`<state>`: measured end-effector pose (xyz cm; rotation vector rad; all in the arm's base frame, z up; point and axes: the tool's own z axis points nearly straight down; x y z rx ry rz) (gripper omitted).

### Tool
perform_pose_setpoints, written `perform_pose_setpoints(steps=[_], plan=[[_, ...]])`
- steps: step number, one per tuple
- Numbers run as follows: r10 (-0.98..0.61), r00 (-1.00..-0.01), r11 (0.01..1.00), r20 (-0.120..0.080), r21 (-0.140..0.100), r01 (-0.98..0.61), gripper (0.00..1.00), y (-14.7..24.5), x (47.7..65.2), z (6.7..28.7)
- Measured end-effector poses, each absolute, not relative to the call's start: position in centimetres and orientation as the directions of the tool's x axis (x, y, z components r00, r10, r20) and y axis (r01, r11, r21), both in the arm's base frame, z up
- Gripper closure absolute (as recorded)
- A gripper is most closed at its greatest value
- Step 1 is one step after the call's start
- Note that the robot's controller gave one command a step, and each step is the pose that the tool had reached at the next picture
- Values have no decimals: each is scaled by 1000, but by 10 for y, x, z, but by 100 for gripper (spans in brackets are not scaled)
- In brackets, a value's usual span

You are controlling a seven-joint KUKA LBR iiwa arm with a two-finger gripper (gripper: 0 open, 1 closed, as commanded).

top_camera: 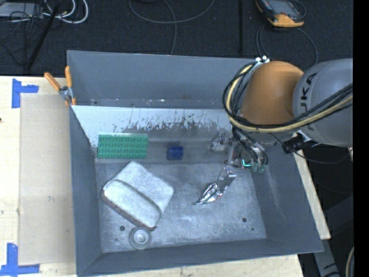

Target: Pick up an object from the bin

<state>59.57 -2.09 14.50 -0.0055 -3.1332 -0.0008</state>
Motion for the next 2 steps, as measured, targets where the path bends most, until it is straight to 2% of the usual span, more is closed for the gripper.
perform_pose_setpoints(steps=[1,2], plan=[[17,-1000,1000,8,0,17,0,-42,598,72],[15,-1000,1000,2,-1,15,100,-42,600,76]])
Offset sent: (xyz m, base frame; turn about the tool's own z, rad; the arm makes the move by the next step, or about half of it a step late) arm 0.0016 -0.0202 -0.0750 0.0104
